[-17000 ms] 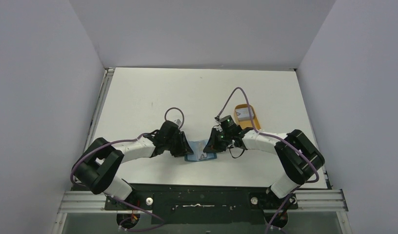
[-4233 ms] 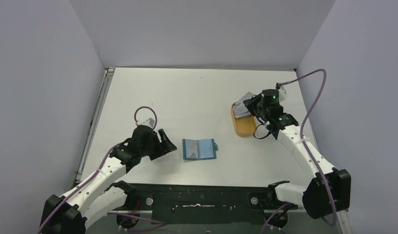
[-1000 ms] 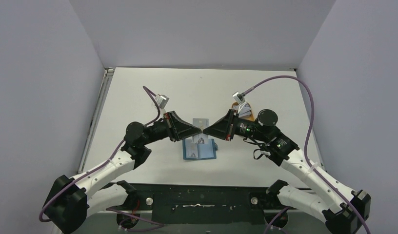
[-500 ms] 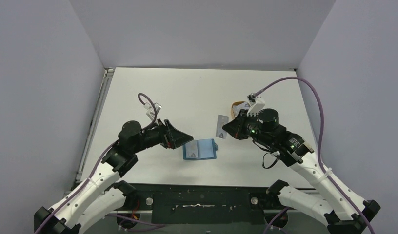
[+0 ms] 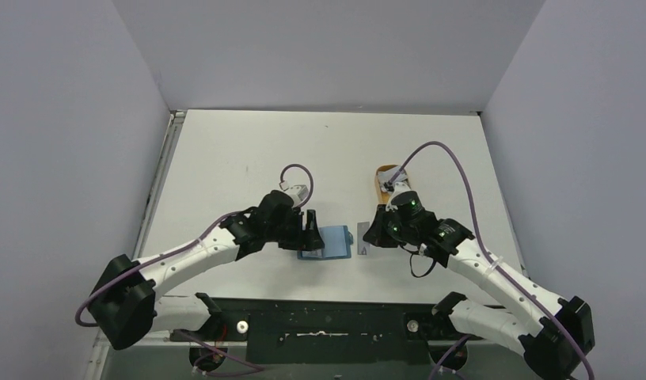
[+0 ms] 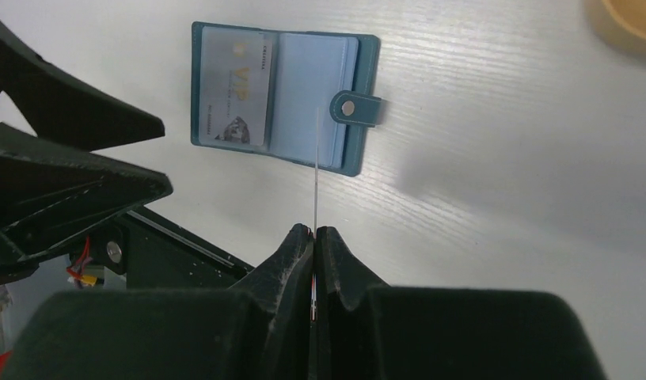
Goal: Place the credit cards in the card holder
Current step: Turn over the card slot in the card holder.
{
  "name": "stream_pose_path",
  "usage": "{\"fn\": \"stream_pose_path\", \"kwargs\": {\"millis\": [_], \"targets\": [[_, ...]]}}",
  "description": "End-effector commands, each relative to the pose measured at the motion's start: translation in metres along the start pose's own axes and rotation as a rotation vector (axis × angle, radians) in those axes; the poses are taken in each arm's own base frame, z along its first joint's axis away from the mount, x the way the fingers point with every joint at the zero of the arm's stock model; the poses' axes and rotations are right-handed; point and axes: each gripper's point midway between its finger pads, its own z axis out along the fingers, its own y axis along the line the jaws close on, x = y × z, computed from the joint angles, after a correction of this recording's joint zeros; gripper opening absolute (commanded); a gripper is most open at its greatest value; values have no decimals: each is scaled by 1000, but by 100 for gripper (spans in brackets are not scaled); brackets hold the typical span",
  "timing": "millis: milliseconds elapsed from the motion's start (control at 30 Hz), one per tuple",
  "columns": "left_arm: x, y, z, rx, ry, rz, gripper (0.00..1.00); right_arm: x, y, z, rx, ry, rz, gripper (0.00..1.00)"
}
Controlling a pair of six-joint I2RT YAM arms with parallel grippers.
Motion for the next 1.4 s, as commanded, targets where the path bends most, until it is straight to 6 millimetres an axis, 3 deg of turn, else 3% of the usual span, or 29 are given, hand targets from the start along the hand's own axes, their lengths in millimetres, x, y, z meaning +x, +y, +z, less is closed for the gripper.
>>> {"fn": "stream_pose_path", "kwargs": {"millis": [0,133,300,433,567,700,967,1367], "targets": [[-31,-18,17,17,-59,16,59,-6,21,11,-117,-17,22,0],[-34,-4,27,-75,-47,25,53,4,36,25,-206,48,41,0],[-27,20,35,-165,-29,42,53,9,34,44,-214,108,83,0],[-29,12,41,-134,-24,34,53,12,21,56,-174,138,114,0],[-46,-13,36,-89,-55,58,63,13,13,52,-140,132,90,0],[-52,-23,43,-107,-39,97,66,16,6,48,-120,129,80,0],[-43,3,75,-248,42,122,64,21,1,35,-105,122,77,0],[-17,37,99,-387,142,142,66,18,3,20,-104,102,65,0]]}}
